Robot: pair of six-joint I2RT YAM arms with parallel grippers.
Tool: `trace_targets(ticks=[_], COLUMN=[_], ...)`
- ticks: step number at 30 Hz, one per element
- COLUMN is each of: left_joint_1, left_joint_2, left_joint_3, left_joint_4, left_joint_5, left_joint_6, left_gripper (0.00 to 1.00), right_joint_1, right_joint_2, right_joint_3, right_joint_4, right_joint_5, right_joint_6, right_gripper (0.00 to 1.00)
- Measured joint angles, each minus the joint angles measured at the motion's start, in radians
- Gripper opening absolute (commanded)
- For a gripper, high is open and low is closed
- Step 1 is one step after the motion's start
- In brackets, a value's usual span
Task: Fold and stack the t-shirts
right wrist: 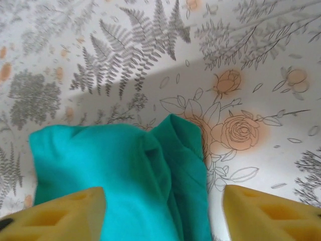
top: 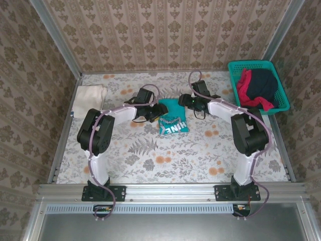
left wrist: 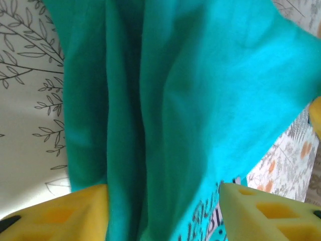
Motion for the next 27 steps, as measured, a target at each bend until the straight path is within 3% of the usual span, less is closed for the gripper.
trace_targets(ticks=[6,10,17,27], left_joint_1=[-0.002,-0.002,-0.014,-0.021], left_joint_2=[0.007,0.007,-0.047,-0.164], left_joint_3=[0.011,0.015,-0.011,-0.134], left_joint_4=[-0.023,-0.037,-0.053,-0.018], left_joint_5=[-0.001,-0.004,-0.055,-0.132], left_joint_6=[0.011,0.035,0.069,0.071], left_gripper=[0.02,0.00,0.00,0.00], right_joint_1=[-0.008,-0.016,-0.012,0.033], right_joint_2=[0.130,0.153,0.059,0.003], right_joint_3=[0.086,0.096,-0.040,-0.061], right_joint_4=[0.002,0.050,0.217,0.288], right_joint_5=[-0.090,-0.167,-0.212,-0.248], right_joint_6=[-0.006,-0.026,-0.119,-0.217], right_gripper=[0.24,0.00,0.00,0.00])
